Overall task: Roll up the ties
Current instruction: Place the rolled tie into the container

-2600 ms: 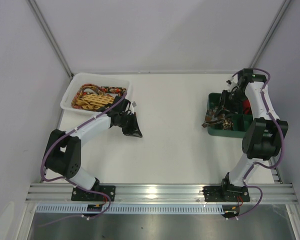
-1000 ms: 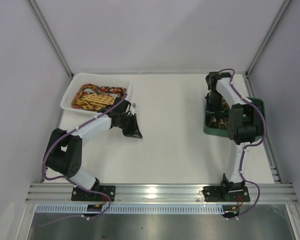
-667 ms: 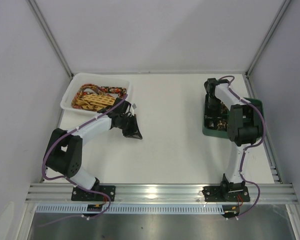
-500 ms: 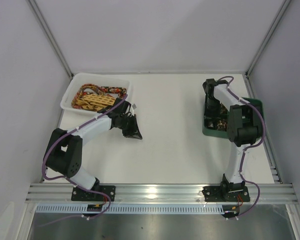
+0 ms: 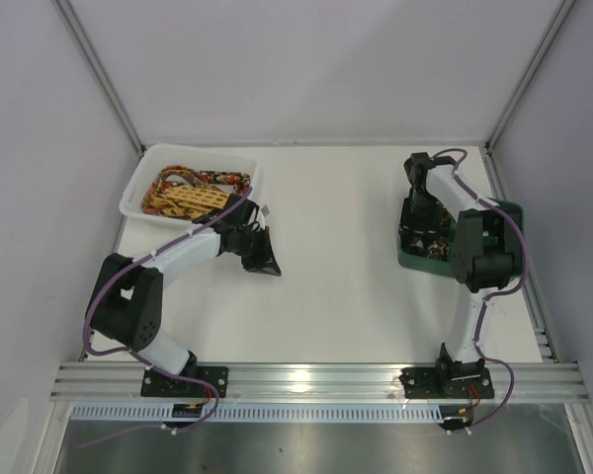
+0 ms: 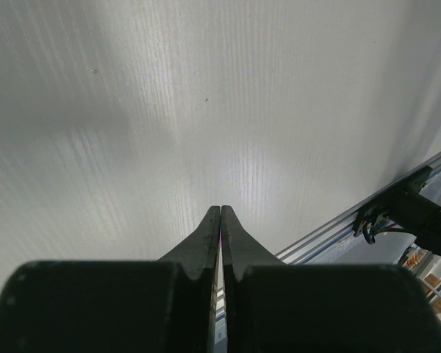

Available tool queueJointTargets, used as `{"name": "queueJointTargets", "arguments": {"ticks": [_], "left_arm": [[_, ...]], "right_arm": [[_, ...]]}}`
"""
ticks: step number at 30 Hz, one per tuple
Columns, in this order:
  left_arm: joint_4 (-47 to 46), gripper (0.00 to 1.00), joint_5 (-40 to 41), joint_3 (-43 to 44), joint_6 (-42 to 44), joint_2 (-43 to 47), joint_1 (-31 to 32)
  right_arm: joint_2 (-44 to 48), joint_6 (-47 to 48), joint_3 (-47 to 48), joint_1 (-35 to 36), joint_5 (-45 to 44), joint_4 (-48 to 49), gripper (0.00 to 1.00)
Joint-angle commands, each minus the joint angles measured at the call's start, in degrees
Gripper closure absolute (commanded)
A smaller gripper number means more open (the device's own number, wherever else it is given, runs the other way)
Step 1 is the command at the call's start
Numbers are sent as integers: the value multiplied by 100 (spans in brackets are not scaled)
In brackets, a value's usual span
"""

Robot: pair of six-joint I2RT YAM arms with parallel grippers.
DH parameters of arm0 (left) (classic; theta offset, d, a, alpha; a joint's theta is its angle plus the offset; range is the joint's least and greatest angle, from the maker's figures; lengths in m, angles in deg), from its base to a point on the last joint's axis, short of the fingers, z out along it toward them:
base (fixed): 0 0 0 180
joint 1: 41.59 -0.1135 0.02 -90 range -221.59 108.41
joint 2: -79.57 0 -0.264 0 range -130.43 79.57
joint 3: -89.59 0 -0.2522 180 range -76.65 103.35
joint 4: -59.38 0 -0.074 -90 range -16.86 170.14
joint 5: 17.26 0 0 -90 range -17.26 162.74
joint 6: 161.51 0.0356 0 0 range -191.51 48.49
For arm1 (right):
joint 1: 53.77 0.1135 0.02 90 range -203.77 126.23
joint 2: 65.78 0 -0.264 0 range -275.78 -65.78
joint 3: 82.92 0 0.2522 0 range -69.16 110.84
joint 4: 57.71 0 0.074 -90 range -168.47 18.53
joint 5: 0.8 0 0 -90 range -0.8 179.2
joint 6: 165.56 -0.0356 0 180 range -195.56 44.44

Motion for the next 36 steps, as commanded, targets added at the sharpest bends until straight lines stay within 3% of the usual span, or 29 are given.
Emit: {"name": "queueJointTargets", "arguments": {"ticks": [1, 15, 25, 34, 36], "left_arm": [[-81, 94, -27, 14, -18, 178, 34], [-64, 94, -45, 66, -9, 142, 34], [-90, 94, -45, 75, -35, 125, 69], [-64, 94, -45, 58, -27, 169, 87], [-64, 94, -45, 57, -27, 169, 87]], "right_arm": [[214, -21, 56, 21, -137, -58, 42], [706, -47, -67, 38, -180, -233, 29], [1093, -82, -137, 29, -84, -296, 27], [1085, -117, -137, 47, 48, -120, 35], [1033, -108, -172, 56, 162, -41, 50]]}}
